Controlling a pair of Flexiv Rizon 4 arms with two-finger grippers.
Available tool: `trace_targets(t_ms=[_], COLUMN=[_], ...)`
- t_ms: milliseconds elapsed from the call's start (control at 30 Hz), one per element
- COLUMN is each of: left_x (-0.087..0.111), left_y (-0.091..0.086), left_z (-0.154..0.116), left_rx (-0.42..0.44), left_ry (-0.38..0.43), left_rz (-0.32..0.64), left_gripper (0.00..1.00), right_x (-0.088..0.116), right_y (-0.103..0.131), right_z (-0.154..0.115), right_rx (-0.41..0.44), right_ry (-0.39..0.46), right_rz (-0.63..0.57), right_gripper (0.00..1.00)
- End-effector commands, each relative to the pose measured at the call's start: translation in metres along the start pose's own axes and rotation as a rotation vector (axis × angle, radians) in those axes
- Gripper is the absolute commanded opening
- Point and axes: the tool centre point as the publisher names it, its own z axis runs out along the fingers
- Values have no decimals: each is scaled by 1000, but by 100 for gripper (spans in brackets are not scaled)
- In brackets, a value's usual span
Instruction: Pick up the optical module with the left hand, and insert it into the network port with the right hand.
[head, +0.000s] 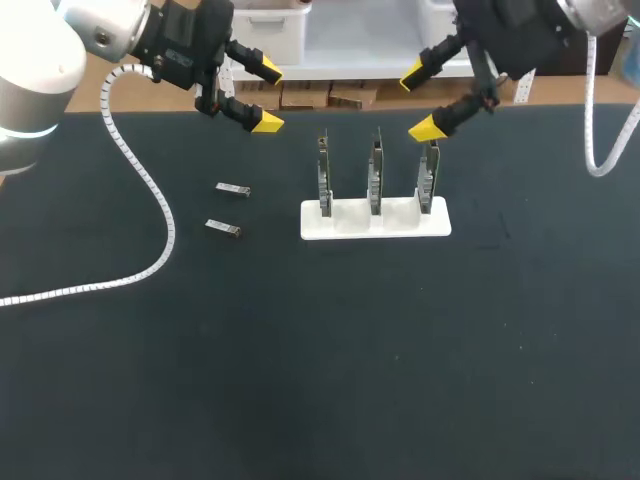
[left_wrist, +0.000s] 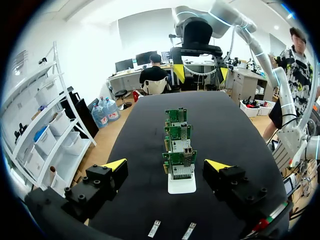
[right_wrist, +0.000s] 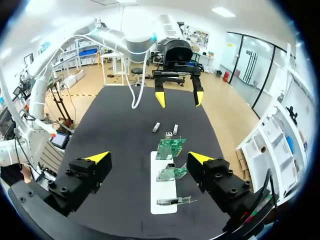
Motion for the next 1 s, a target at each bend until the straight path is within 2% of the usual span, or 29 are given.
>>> trace_targets(t_ms=[33, 433, 1000], left_x=[-1, -1, -1], left_y=[0, 0, 0], left_z=[0, 0, 0], left_rx=[0, 0, 0], left_ry=[7, 7, 7], left_rz=[-3, -3, -3], left_gripper=[100, 100, 100], right_x=[8, 16, 20], right_y=[-11, -21, -24], right_z=[0, 1, 5], right_rx=[-41, -97, -88], right_ry=[-44, -62, -29], right_rz=[0, -2, 9], right_gripper=[100, 100, 100])
